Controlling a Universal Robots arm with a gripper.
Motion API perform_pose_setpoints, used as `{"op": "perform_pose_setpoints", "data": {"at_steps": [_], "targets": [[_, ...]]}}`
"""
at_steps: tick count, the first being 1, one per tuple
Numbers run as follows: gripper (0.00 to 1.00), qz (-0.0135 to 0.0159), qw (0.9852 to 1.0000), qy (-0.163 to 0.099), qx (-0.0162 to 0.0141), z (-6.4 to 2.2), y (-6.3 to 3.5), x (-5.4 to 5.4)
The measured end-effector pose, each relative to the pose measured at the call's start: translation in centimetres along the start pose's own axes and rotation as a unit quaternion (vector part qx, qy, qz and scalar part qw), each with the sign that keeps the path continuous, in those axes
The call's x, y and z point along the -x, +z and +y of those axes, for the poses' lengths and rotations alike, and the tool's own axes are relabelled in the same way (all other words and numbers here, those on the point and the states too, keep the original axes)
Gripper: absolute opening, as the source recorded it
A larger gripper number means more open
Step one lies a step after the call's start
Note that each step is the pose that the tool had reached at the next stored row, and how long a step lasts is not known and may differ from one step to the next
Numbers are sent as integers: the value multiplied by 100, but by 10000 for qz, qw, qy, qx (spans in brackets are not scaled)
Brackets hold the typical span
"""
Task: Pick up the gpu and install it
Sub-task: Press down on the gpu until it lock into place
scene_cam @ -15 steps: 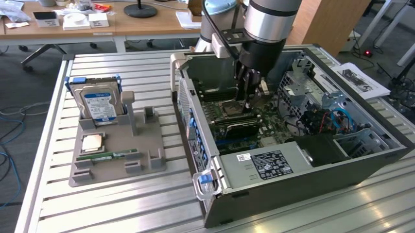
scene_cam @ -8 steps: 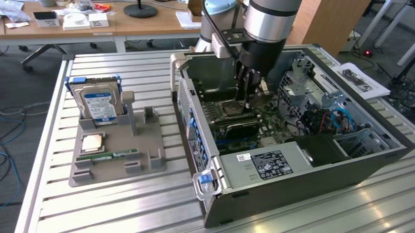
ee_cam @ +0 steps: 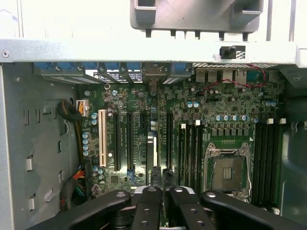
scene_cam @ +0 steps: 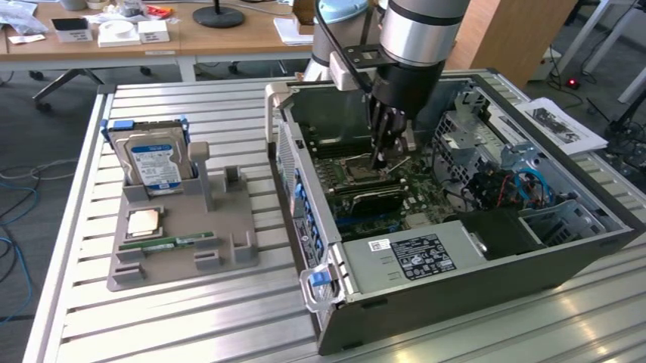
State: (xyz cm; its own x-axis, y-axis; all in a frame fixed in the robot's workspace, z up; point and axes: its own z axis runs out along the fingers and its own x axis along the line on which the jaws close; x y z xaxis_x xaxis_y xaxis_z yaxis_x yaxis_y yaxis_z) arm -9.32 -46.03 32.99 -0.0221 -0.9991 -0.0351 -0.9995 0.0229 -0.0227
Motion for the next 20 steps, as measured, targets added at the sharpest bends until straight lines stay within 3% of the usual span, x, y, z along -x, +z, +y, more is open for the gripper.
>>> {"op": "perform_pose_setpoints", "data": {"at_steps": [2, 11, 20], "targets": [[11, 0, 10000, 0, 0, 0, 0, 0], [11, 0, 10000, 1, 0, 0, 6, -1], [11, 1, 10000, 17, 0, 4, 166, -6]]}}
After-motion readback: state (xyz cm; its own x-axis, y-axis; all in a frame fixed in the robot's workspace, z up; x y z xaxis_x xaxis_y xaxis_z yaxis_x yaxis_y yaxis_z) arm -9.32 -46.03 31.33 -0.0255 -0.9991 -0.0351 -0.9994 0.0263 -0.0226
